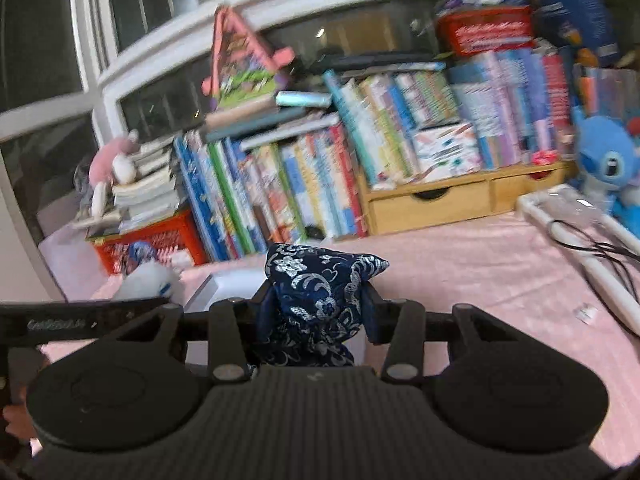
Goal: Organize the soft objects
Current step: 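Carry the cotton puff and blue pouch into the grey tray and release both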
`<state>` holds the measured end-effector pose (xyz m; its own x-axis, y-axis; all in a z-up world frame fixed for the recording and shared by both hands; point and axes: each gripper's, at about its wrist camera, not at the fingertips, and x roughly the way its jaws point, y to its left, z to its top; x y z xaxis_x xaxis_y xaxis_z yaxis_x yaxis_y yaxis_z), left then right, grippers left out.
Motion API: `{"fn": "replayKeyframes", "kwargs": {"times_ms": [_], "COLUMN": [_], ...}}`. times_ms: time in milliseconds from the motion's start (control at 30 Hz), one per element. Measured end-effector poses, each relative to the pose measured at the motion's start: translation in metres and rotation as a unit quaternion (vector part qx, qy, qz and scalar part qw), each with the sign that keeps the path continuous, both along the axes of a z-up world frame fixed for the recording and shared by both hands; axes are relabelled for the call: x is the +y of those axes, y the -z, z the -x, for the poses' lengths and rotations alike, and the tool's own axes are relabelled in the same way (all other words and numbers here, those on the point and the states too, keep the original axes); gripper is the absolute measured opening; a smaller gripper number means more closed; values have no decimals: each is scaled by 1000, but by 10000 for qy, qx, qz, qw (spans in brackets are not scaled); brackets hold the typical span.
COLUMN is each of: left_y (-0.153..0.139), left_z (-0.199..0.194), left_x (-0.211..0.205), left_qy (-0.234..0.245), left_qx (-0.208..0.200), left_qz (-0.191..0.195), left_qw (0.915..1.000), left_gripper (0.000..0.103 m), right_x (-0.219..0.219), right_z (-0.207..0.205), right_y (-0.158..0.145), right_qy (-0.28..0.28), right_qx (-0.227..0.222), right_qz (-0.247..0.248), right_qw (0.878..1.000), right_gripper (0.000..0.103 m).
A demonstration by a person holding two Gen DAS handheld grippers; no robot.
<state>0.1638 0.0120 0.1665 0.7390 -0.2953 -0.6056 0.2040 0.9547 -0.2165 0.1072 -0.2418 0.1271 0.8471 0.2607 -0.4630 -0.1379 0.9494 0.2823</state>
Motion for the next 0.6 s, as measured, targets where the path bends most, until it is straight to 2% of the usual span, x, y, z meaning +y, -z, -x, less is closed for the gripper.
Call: {"fn": "replayKeyframes", "kwargs": {"times_ms": [167,333,600], "left_y": [16,40,82], "left_z": [-54,-97,-149], "left_x": [3,5,1], "left_qy": [-132,-286,-523], "left_qx": [606,1125,1805], "left_qz": [23,51,-197], "left_qw": [9981,9932,9820], "left_gripper": [70,70,70], "right_x": [10,25,47], "right_z": [-53,-93,-143], "right_y": [7,20,60], "right_qy": [-217,-427,-583], "right_qx": [585,951,1730], "right_qz": [3,17,397], "right_qw": [9981,9946,9824], "right_gripper": [48,48,48]}}
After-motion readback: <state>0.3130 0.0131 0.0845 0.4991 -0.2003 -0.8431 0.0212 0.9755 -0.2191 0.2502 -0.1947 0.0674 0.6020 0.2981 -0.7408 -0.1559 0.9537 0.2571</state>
